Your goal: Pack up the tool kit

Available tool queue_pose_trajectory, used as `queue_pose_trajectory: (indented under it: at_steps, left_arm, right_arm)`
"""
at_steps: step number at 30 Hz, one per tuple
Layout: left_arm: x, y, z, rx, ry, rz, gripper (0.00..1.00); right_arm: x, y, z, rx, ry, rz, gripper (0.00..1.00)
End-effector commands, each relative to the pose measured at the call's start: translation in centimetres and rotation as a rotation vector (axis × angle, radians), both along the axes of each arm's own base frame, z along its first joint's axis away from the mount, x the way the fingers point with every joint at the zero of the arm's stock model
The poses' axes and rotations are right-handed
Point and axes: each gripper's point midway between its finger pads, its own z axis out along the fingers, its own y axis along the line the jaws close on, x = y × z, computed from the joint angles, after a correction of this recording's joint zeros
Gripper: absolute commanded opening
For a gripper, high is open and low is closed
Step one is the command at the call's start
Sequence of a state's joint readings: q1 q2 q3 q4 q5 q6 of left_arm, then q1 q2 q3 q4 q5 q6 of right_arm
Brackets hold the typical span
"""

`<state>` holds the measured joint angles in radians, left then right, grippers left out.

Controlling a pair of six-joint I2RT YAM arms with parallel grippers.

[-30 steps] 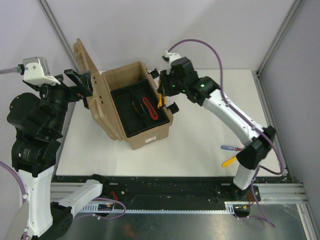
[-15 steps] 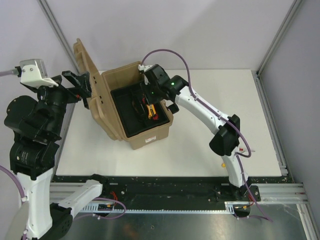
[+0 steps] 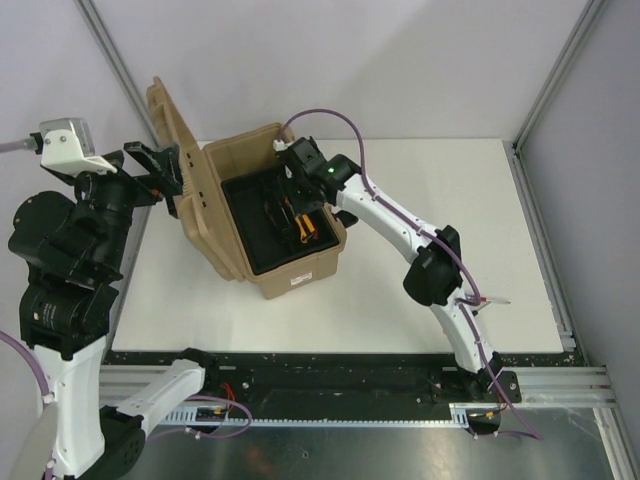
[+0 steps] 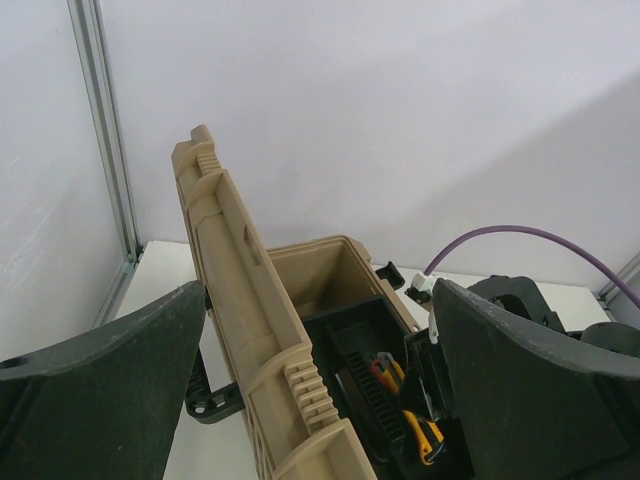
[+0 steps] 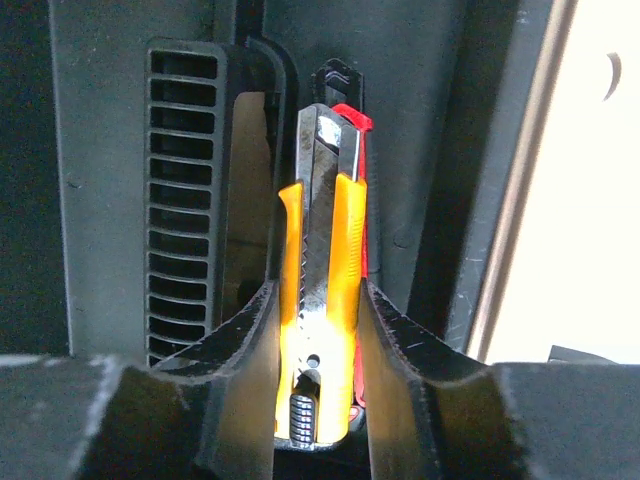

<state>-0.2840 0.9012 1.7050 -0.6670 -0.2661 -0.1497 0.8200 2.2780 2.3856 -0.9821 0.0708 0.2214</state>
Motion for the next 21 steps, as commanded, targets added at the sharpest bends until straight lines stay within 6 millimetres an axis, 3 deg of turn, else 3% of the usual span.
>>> queue_pose_trajectory:
  at_steps: [1, 7, 10, 12, 15, 17, 21]
  left_arm:
    - [-0.3, -0.2, 0.9, -0.010, -0.031, -0.012, 0.99]
    - [-0.3, -0.2, 0.9, -0.009, -0.033, -0.012, 0.99]
    - [-0.4, -0.1, 0.9, -0.007, -0.033, -0.010, 0.99]
    - [-0.4, 0.0, 1.0, -0.006, -0.035, -0.007, 0.99]
    - [-0.5, 0.0, 1.0, -0.007, -0.037, -0.008, 0.99]
    - [-0.6, 0.0, 0.9, -0.008, -0.035, -0.010, 0.99]
    - [-0.5, 0.0, 0.6, -0.008, -0.028, -0.008, 0.99]
  right_arm:
    - [0.9, -0.3, 2.8, 0.041, -0.063, -0.060, 0.40]
    - [0.8, -1.2, 7.5, 0.140, -0.136, -0.125, 0.66]
    - [0.3, -2.7, 9.9, 0.183, -0.166, -0.183, 0.72]
    - [0.1, -4.9, 11.0, 0.196, -0.179, -0.257, 0.73]
    - [-0.2, -10.3, 12.4, 0.238, -0.189, -0.439, 0.74]
    - [-0.4, -15.3, 11.5, 0.252, -0.169, -0.608, 0.74]
    - [-2.7, -25.5, 6.4, 0.247, -0.072, -0.963, 0.73]
